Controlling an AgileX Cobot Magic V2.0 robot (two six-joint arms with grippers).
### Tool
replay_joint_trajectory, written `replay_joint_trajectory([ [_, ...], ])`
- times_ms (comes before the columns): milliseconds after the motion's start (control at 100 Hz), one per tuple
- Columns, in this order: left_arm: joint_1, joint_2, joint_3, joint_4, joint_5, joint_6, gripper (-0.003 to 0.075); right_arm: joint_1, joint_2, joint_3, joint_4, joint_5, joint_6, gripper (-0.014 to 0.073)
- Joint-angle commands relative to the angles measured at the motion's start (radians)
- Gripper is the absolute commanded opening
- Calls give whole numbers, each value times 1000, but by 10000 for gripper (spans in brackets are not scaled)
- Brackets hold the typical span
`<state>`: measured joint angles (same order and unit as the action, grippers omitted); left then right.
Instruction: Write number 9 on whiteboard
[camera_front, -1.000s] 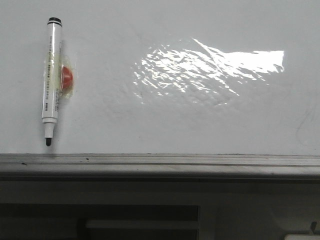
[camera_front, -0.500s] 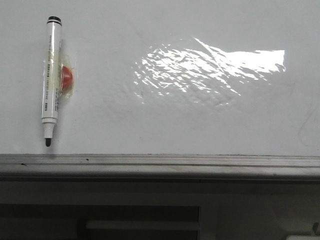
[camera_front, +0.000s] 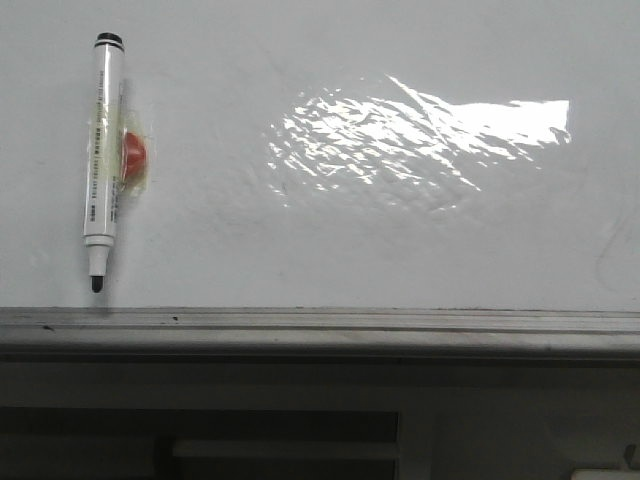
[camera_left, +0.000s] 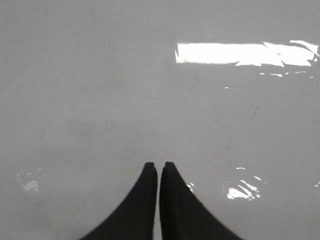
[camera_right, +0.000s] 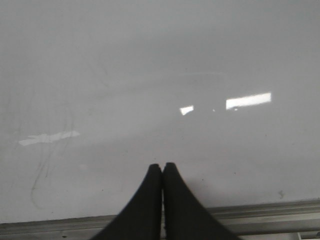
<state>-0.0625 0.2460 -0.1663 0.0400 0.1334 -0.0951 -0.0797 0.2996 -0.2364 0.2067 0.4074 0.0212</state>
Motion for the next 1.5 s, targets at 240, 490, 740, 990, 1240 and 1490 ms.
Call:
replay_joint_trajectory([
  [240, 0, 67, -43, -7, -156, -5, 487, 7, 27, -37, 7, -84, -2, -61],
  [490, 0, 68, -43, -5, -275, -5, 487, 9, 27, -37, 7, -80, -2, -61],
  [740, -20, 68, -50, 97, -279, -5, 475, 18, 27, -35, 7, -82, -2, -61],
  [990, -201, 75, -58, 139, -283, -5, 475, 18, 27, -35, 7, -81, -2, -61],
  [1240, -398, 138, -58, -7, -269, -5, 472, 19, 27, -35, 7, -72, -2, -61],
  [1490, -545, 226, -58, -52, -273, -5, 472, 31, 27, -35, 7, -68, -2, -61],
])
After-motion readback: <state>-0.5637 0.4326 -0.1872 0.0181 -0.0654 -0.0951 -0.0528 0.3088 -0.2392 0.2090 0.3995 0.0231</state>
